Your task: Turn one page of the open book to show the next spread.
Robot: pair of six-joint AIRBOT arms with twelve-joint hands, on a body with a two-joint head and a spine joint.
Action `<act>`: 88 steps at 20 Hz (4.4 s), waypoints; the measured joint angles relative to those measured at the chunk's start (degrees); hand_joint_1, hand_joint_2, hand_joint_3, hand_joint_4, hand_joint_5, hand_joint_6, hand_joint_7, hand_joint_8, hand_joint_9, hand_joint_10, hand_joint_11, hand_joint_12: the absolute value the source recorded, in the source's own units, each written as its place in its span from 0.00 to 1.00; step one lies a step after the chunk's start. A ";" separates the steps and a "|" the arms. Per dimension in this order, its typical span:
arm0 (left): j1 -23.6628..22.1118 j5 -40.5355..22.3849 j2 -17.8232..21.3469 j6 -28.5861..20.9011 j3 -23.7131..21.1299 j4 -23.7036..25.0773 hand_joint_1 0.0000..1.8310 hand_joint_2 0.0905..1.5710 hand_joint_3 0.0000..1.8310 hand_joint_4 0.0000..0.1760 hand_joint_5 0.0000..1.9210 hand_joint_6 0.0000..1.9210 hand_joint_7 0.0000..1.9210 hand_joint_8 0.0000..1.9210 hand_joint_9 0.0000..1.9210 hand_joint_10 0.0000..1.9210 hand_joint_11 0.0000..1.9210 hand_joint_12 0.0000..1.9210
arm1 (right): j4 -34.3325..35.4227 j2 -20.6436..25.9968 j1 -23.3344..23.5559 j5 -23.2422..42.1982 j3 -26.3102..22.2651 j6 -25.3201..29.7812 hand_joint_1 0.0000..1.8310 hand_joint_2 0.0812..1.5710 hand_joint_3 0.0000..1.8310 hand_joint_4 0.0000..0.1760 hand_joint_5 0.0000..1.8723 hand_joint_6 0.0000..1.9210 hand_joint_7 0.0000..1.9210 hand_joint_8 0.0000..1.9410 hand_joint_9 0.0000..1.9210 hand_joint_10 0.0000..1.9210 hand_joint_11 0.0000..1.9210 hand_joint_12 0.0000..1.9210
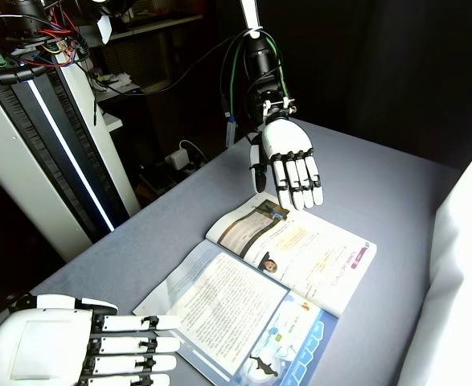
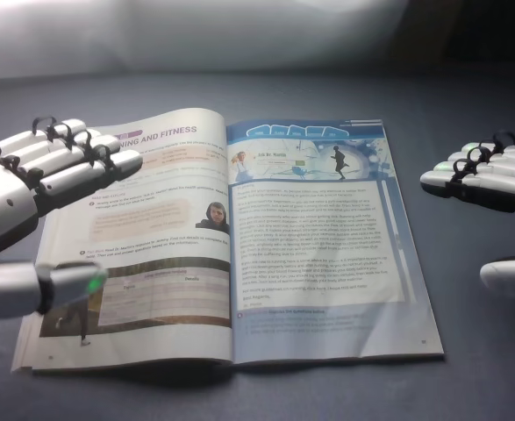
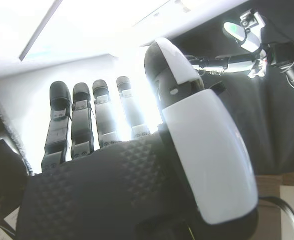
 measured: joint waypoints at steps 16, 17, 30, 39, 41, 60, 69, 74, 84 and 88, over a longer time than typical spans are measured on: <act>0.98 -0.63 0.74 0.22 0.35 -2.54 0.00 0.77 0.00 0.36 0.00 0.00 0.00 0.00 0.00 0.00 0.00 0.00 | -39.10 -5.60 12.74 -13.07 2.97 21.53 0.00 0.77 0.00 0.00 0.00 0.00 0.00 0.00 0.00 0.00 0.00 0.00; 1.14 -0.76 0.85 0.24 0.35 -2.69 0.00 0.78 0.00 0.44 0.00 0.00 0.00 0.00 0.00 0.00 0.00 0.00 | -40.44 -6.03 12.74 -13.09 3.19 22.62 0.00 0.77 0.00 0.00 0.00 0.00 0.00 0.00 0.00 0.00 0.00 0.00; 2.05 -3.30 1.79 0.66 -0.48 -4.42 0.00 0.79 0.00 0.22 0.00 0.00 0.00 0.00 0.00 0.00 0.00 0.00 | -48.83 -11.96 12.68 -14.05 7.28 30.62 0.00 0.73 0.00 0.00 0.00 0.00 0.00 0.00 0.00 0.00 0.00 0.00; 6.03 -4.81 2.54 1.31 -1.51 -6.86 0.08 0.91 0.02 0.02 0.03 0.01 0.00 0.00 0.00 0.00 0.00 0.00 | -39.65 -18.38 12.81 -11.41 11.67 24.48 0.00 0.76 0.00 0.00 0.00 0.00 0.00 0.00 0.00 0.00 0.00 0.00; 7.69 -5.95 2.58 1.25 -1.88 -8.79 0.23 0.97 0.01 0.00 0.06 0.01 0.00 0.00 0.00 0.00 0.00 0.00 | -35.45 -21.11 12.81 -10.16 13.07 21.51 0.00 0.77 0.00 0.00 0.00 0.00 0.00 0.00 0.00 0.00 0.00 0.00; 9.88 -5.20 -0.11 0.22 -0.52 -9.27 0.00 1.00 0.05 0.00 0.07 0.00 0.03 0.01 0.00 0.00 0.00 0.00 | -26.69 -37.92 25.35 6.51 20.11 14.43 0.00 0.74 0.00 0.00 0.00 0.00 0.00 0.00 0.00 0.00 0.00 0.00; 9.88 -5.92 -0.04 0.22 -0.46 -9.86 0.00 1.00 0.05 0.00 0.07 0.00 0.03 0.00 0.00 0.00 0.00 0.00 | -29.73 -32.87 28.87 14.23 14.53 14.38 0.00 0.75 0.00 0.00 0.00 0.00 0.00 0.00 0.00 0.00 0.00 0.00; 10.86 -8.44 1.84 1.22 -2.34 -11.26 0.00 1.00 0.05 0.00 0.07 0.00 0.03 0.00 0.00 0.00 0.00 0.00 | -29.64 -25.83 28.98 14.23 10.43 14.38 0.00 0.75 0.00 0.00 0.00 0.00 0.00 0.00 0.00 0.00 0.00 0.00; 16.26 -18.23 5.11 3.21 -5.53 -15.80 0.23 0.97 0.01 0.00 0.02 0.01 0.00 0.00 0.00 0.00 0.00 0.00 | -20.41 -10.78 18.80 11.13 3.89 11.02 0.00 0.73 0.00 0.08 0.00 0.00 0.00 0.00 0.00 0.00 0.00 0.00; 16.39 -20.04 5.35 3.32 -5.68 -14.88 0.20 0.98 0.00 0.15 0.00 0.00 0.00 0.00 0.00 0.00 0.00 0.00 | -9.90 -5.53 11.76 9.60 1.49 4.50 0.00 0.70 0.00 0.00 0.00 0.00 0.00 0.00 0.00 0.00 0.00 0.00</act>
